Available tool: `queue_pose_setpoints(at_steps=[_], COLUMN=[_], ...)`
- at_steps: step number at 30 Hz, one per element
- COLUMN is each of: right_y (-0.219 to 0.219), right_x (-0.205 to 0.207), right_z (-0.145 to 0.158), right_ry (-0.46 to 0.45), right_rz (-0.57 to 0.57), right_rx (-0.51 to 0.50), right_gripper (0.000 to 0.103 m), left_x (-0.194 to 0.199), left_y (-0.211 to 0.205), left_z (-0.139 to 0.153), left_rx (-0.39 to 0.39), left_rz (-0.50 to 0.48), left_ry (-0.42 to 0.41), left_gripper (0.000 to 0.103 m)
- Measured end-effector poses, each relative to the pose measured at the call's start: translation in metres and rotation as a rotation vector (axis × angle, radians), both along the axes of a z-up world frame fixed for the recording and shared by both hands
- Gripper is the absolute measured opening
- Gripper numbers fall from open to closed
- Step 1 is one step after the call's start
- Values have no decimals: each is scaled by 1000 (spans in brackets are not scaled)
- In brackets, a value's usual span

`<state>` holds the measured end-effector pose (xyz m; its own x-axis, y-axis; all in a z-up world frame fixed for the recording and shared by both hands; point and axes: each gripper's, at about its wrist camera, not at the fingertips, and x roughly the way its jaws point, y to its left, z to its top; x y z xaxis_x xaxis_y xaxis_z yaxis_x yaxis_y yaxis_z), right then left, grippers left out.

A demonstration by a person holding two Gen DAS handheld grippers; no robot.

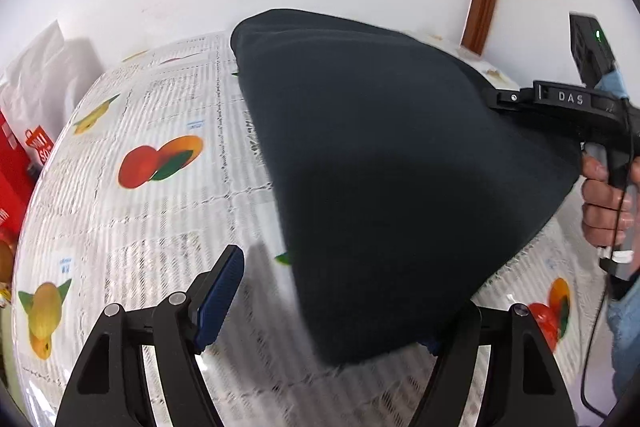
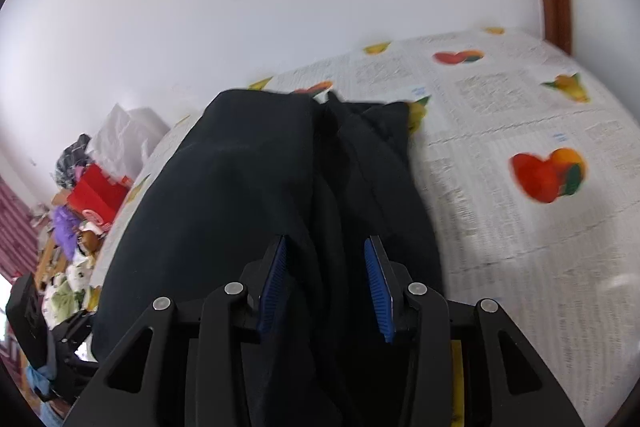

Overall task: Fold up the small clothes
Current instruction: 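Open both tools and release the folded sweatshirt on the tablecloth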

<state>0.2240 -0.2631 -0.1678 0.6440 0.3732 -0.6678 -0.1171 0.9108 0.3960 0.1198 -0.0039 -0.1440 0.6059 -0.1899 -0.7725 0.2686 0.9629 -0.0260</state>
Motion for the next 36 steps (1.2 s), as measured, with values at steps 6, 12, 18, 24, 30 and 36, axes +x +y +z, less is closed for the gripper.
queue_pose_setpoints(at_steps=[6,12,18,24,30,36], right_y=[12,-19,-37,-41,-45,-45], right_x=[6,-24,-27,-29,-56,-96], right_z=[7,51,19,5,11,6], right_ry=[-8,-186,-112,-79,-59,-92], right_rz=[30,-3,-82,-103,-91,-106], right_rx=[-32,57,-11,-33,-78,-146], right_gripper=[10,8,8,9,29,28], left_x=[6,4,5,2,4,-11], left_y=[-2,-3,-2,-2,1,-1], left_z=[-5,-5,-6,-5,-5,1], left_rx=[10,18,13,9,-1,-7], left_rz=[52,72,69,69,67,43], left_ry=[31,26,24,24,26,19], left_gripper=[84,84,84,84,86,83])
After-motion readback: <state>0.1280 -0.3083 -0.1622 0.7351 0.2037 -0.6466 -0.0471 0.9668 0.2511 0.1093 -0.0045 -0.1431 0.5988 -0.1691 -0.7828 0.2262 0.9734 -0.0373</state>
